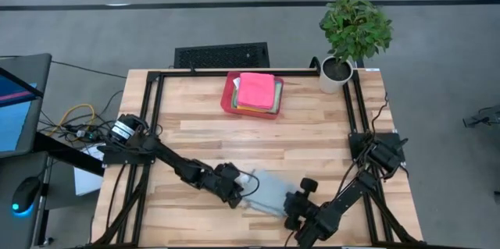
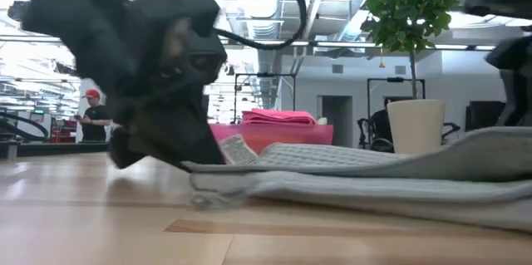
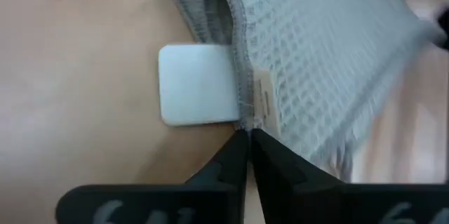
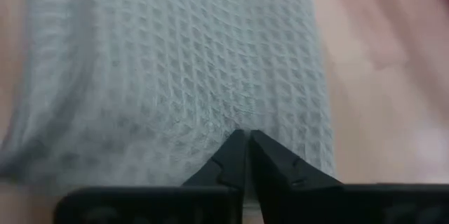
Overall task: Fold microfiber towels
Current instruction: Fold the gray microfiber cloth, then stack the gray microfiber cloth on top of the pink microfiber cloth in the red bin
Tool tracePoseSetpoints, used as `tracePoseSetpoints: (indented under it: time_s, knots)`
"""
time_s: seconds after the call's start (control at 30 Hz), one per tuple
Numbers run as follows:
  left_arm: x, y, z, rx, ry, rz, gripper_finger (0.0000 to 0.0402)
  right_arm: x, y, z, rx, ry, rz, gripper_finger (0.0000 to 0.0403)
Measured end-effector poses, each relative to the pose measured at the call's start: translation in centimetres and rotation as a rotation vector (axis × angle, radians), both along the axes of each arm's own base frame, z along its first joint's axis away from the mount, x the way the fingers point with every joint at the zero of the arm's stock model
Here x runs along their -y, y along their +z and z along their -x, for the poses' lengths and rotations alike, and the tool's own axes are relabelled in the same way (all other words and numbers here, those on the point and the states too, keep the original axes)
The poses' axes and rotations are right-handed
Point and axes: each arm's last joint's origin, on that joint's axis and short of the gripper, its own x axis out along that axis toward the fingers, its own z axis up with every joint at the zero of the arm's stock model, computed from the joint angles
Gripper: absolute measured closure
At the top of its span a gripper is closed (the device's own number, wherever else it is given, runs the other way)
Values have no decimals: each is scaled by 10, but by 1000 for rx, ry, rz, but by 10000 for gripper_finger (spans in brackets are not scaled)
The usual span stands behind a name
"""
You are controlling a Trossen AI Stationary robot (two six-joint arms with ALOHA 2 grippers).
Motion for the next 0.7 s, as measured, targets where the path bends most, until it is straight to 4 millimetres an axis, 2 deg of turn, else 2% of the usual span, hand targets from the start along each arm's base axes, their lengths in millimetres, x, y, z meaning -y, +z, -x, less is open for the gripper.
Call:
tracePoseSetpoints:
  time_s: [0.1,0.2,0.3,0.43,0.57,0.7]
  knots:
    - [12,1,5,30,35,-4,379,13,2,1,-98,73,98,359]
    - [20,2,9,66,81,-14,359,25,11,-3,-149,111,114,362]
    - [23,3,11,76,84,0,327,34,24,-3,-153,91,111,349]
    - [23,9,3,129,40,68,270,32,60,7,-38,56,18,306]
    - [9,18,-13,200,-20,193,210,32,97,23,74,-31,-152,246]
    - [-7,20,-22,157,-97,325,164,30,109,35,164,-221,-309,194]
